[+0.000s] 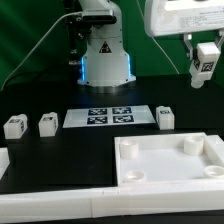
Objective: Assemble one leg
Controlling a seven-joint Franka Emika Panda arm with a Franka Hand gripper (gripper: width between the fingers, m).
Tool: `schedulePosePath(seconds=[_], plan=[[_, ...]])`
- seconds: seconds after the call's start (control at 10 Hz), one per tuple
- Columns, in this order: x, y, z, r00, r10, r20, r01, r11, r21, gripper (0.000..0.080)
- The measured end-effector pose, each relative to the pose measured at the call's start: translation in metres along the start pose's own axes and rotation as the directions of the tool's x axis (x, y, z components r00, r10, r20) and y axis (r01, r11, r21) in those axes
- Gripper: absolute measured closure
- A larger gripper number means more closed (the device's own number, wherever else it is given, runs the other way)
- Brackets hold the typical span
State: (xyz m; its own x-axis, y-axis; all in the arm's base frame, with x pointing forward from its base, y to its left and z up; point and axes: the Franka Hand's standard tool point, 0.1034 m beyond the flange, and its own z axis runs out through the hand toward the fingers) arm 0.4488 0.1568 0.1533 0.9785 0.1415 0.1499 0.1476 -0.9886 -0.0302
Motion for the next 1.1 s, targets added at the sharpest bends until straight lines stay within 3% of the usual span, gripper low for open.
schedulePosePath(seconds=[0.3,0.5,0.6,0.9,1.1], plan=[[0.003,0.004,-0.002,1.000,-0.015,-0.010,0.016,1.000,0.002,0.0506],[0.066,0.030,-0.035,0.995,-0.085,-0.054,0.085,0.996,0.004,0.0506],[0.093,0.038,-0.042,0.993,-0.098,-0.067,0.099,0.995,0.011,0.0506],[0.140,0.045,-0.045,0.981,-0.149,-0.123,0.151,0.989,0.003,0.0506],[0.138,0.044,-0.043,0.982,-0.149,-0.120,0.151,0.989,0.004,0.0506]])
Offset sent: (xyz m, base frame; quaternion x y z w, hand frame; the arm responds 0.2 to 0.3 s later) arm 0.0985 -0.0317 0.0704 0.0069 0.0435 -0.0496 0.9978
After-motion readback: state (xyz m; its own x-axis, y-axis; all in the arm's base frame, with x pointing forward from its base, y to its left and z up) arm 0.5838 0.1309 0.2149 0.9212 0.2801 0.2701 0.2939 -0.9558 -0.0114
